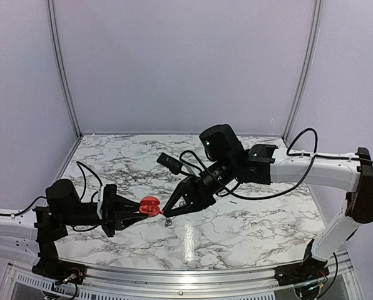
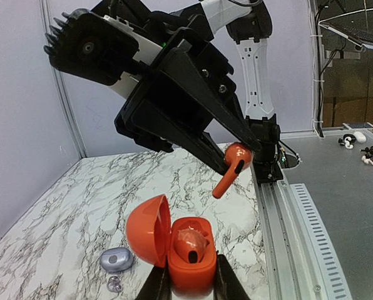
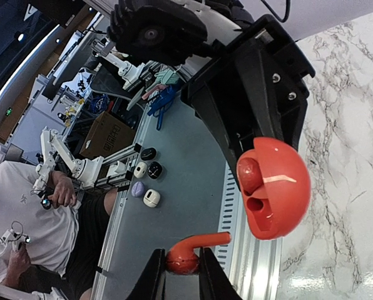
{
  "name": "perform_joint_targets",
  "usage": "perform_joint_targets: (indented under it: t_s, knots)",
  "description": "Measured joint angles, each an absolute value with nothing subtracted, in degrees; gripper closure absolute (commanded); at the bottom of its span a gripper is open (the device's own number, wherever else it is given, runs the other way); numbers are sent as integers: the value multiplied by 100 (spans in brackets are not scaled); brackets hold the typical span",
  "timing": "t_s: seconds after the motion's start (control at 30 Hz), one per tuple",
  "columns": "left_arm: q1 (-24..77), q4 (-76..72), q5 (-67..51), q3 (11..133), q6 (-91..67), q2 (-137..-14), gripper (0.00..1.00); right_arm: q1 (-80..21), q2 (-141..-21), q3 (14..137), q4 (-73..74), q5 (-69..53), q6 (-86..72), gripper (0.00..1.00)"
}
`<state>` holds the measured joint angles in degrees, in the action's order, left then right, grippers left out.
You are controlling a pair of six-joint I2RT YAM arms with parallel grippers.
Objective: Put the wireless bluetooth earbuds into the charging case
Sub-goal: Insert the right earbud at the center of the board.
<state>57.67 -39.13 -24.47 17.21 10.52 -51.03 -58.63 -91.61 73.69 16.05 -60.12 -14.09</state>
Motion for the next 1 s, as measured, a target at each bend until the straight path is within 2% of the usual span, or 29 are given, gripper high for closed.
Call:
perform_joint_targets:
  t_s: [1.0]
  knots:
    - [5937,-3559,-2180,1809,1398,-5162,100,-5898,-9559,7625,1785,-5876,-1612,82]
